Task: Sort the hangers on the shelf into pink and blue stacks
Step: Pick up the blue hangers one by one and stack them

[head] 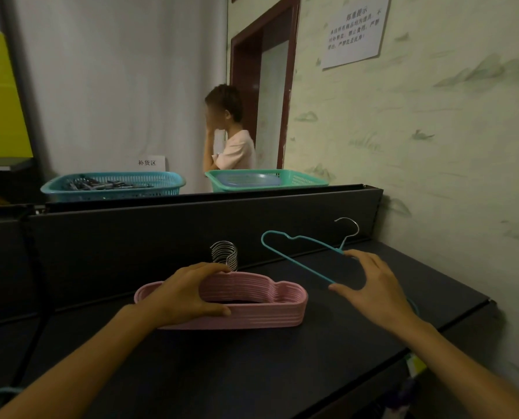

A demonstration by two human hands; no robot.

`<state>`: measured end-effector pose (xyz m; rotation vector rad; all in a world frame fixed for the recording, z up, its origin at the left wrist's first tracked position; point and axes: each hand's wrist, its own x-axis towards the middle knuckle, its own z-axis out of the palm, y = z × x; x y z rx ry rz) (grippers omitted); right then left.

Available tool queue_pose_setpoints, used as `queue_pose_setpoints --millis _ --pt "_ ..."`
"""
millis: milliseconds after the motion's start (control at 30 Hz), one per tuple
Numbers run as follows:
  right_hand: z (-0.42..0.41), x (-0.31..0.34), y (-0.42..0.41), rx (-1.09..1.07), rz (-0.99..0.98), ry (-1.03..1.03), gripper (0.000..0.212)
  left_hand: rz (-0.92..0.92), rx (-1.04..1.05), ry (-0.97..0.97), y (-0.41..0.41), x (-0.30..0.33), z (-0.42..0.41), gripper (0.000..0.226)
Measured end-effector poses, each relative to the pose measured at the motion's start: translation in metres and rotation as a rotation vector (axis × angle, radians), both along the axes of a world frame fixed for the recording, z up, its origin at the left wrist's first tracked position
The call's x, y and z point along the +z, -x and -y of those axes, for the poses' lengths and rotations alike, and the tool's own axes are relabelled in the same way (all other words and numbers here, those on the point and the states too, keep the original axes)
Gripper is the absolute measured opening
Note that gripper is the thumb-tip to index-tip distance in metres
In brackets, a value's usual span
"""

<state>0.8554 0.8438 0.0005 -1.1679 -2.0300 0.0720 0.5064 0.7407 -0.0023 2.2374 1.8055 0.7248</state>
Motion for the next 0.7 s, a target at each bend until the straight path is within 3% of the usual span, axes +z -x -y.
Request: queue_pose_setpoints --millis 467,700 --pt "0.017 0.001 0.001 0.015 0.011 0.009 0.074 -0.026 0.031 0.031 0.001 -0.001 -0.002 0.092" --pt "0.03 0.0 0.004 0.127 -0.012 0.007 0.074 -0.086 0.104 -0.037 0.002 -0.003 0.009 0.103"
